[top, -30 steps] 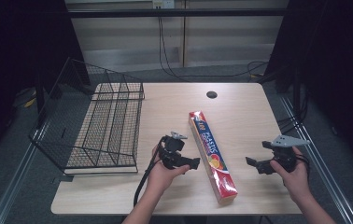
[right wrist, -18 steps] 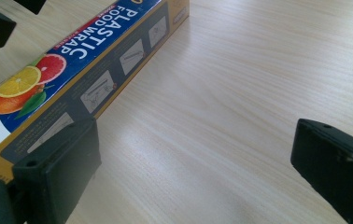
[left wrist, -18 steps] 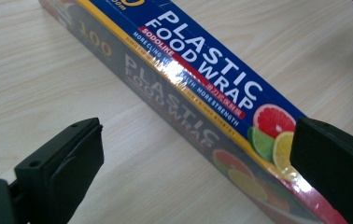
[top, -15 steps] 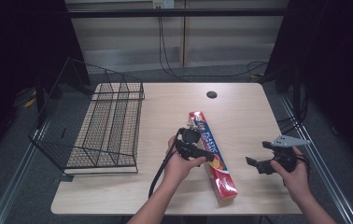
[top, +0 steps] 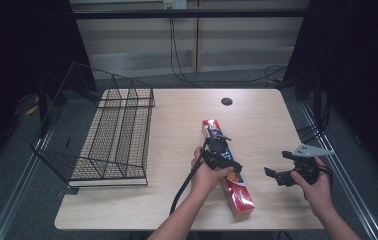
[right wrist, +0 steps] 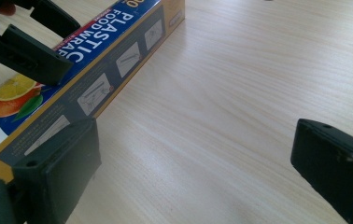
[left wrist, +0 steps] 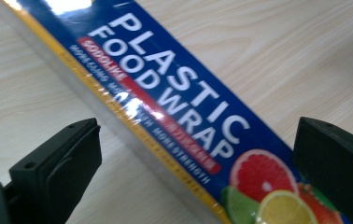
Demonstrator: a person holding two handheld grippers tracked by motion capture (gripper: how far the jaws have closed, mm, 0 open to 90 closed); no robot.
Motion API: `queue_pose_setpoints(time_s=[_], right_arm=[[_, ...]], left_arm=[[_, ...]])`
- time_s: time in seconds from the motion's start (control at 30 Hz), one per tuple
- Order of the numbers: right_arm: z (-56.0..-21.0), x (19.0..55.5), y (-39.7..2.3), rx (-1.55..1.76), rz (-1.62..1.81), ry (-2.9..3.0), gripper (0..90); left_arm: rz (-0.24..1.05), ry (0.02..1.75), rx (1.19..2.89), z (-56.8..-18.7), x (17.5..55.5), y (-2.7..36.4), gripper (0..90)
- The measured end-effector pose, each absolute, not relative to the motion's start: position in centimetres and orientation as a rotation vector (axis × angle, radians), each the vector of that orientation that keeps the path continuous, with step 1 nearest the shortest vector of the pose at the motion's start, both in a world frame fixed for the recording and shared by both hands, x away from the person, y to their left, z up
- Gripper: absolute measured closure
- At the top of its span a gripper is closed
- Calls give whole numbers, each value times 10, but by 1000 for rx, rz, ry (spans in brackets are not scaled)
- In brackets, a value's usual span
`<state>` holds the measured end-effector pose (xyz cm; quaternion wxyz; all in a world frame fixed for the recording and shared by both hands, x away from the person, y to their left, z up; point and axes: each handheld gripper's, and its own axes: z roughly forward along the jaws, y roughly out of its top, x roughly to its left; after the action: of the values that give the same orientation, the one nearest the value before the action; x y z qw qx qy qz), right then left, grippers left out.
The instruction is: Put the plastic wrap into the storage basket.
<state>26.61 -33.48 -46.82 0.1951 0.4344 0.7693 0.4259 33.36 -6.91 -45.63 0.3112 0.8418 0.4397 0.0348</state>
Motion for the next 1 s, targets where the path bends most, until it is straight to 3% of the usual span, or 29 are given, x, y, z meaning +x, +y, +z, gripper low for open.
queue_pose_setpoints(time_s=[0.8, 1.0], right_arm=[[-467, 266, -333, 1199, 1198, 2156, 10], [-468, 266, -333, 1203, 1201, 2156, 10]], left_arm=[[77, 1236, 2238, -465, 334, -79, 1], [57, 1237, 2271, -463, 341, -70, 48]])
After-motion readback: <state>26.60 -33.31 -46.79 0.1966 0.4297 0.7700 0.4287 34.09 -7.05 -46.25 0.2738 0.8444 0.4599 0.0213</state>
